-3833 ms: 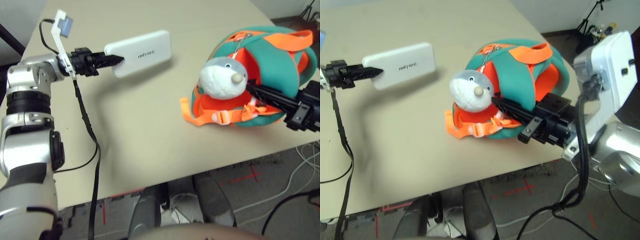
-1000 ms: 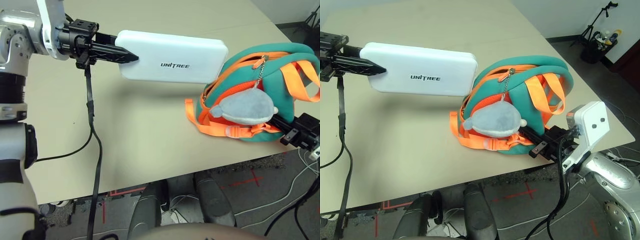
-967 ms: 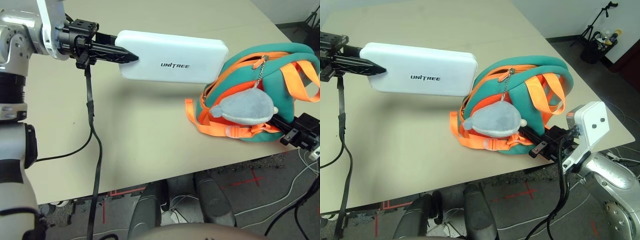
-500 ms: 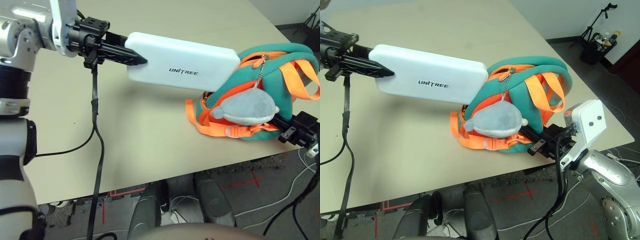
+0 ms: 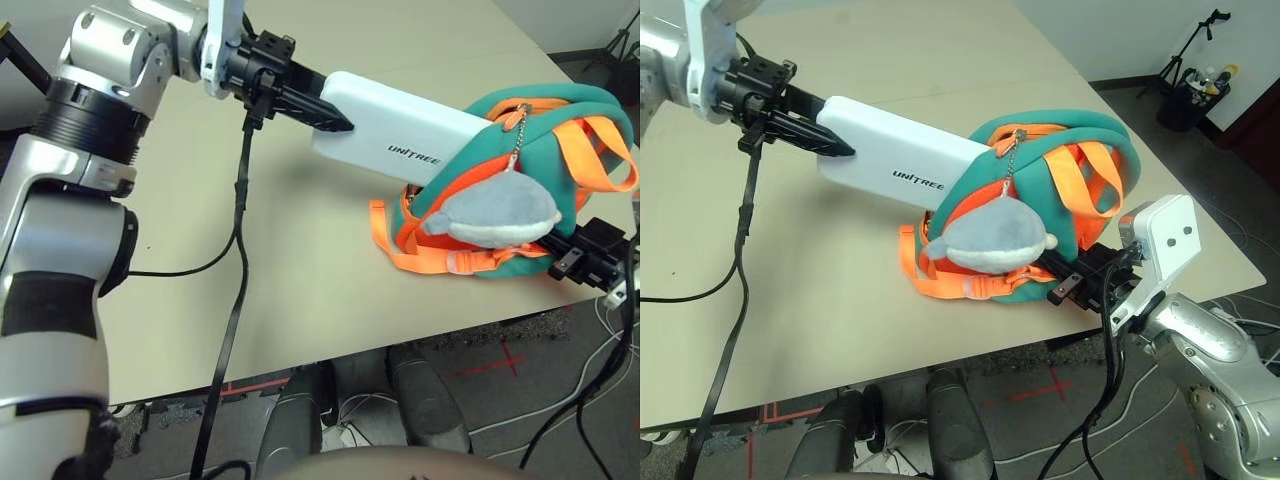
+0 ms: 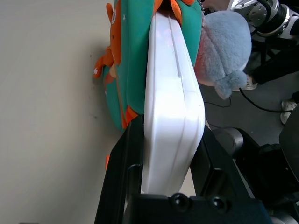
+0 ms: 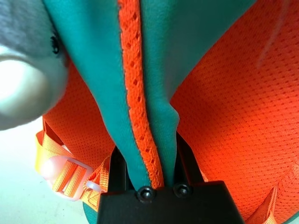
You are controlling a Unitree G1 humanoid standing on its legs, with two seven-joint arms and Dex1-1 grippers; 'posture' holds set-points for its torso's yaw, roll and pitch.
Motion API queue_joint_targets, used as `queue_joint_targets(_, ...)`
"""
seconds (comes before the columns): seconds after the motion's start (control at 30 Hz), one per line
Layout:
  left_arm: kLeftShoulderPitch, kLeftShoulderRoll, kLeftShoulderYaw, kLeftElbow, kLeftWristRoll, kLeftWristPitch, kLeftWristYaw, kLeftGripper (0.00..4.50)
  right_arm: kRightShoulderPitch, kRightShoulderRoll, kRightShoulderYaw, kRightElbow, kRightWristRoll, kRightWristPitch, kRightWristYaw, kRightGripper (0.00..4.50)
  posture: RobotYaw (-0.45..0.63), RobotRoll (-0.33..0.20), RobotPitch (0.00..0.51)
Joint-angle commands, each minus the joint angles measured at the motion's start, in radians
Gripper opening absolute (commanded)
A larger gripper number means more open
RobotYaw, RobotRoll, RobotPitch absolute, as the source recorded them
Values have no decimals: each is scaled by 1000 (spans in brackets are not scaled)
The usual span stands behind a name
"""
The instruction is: Put the pencil case into the backpack and zip it.
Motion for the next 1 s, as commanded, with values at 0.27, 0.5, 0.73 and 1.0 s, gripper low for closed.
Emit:
queue_joint_targets(0.27, -34, -240, 86, 114, 149, -45, -16, 1434, -29, 21, 59, -2, -19, 9, -10, 485, -215, 0, 184)
queue_joint_targets(0.5, -4, -381, 146, 119, 228, -23, -9, 1433, -54, 31, 91, 13, -33, 7, -6, 485, -210, 0, 189)
queue_joint_targets(0.73, 39, -474, 132, 112, 297, -16, -18, 1398, -67, 56, 114, 15, -49, 3, -12, 485, -212, 0, 187)
queue_joint_targets(1.0, 78, -576, 139, 139, 376, -28, -8, 1398, -85, 81, 129, 21, -70, 1, -17, 485, -220, 0, 185)
